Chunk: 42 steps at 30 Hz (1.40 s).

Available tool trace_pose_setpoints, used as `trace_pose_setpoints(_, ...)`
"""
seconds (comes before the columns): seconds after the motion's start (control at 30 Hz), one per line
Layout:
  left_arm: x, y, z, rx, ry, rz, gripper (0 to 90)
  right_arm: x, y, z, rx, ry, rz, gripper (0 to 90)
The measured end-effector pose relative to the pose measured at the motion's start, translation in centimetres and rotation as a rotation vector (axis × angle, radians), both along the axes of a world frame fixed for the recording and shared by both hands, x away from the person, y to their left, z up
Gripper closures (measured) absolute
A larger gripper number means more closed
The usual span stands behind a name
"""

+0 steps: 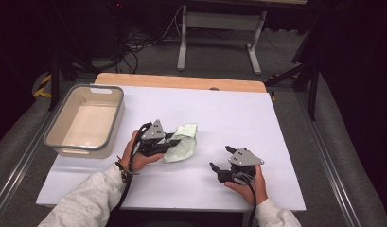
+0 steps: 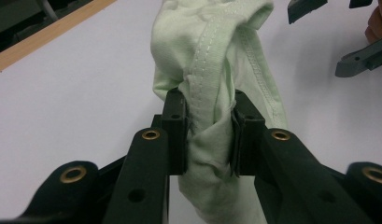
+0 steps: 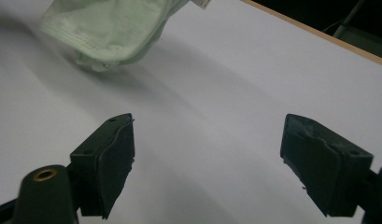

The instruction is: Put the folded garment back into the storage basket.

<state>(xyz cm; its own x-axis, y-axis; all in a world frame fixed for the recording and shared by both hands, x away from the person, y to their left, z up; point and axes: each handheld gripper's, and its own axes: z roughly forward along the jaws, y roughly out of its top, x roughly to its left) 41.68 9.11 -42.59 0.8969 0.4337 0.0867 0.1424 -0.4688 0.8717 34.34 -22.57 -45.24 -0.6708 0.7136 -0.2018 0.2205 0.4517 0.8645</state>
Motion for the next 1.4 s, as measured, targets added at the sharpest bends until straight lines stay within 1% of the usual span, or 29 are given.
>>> trace_pose_setpoints(0.2, 0.0, 0.3, 0.0, -0.001, 0.001, -0.003, 72.5, 0.0, -0.2, 0.1, 0.011, -0.009, -0.009, 18.3)
trace_pose_setpoints(0.43, -0.1, 0.6, 0.3, 0.001, -0.009, -0.004, 72.5, -0.1, -0.2, 0.1, 0.007, -0.012, -0.007, 18.3)
trace_pose_setpoints(0.47, -0.1, 0.7, 0.4, -0.005, -0.010, -0.004, 72.5, -0.1, -0.2, 0.1, 0.007, -0.011, -0.008, 18.3)
trace_pose_setpoints(0.77, 0.0, 1.2, 1.0, -0.018, -0.022, 0.002, 72.5, -0.1, -0.2, 0.1, 0.008, -0.012, -0.007, 18.2)
trace_pose_setpoints(0.93, 0.1, 1.5, 1.2, -0.018, -0.025, 0.007, 72.5, 0.0, -0.2, 0.1, 0.007, -0.012, -0.007, 18.2)
trace_pose_setpoints(1.4, 0.4, 2.5, 1.8, -0.036, -0.032, 0.028, 72.5, -0.1, -0.2, 0.1, 0.007, -0.012, -0.008, 18.2)
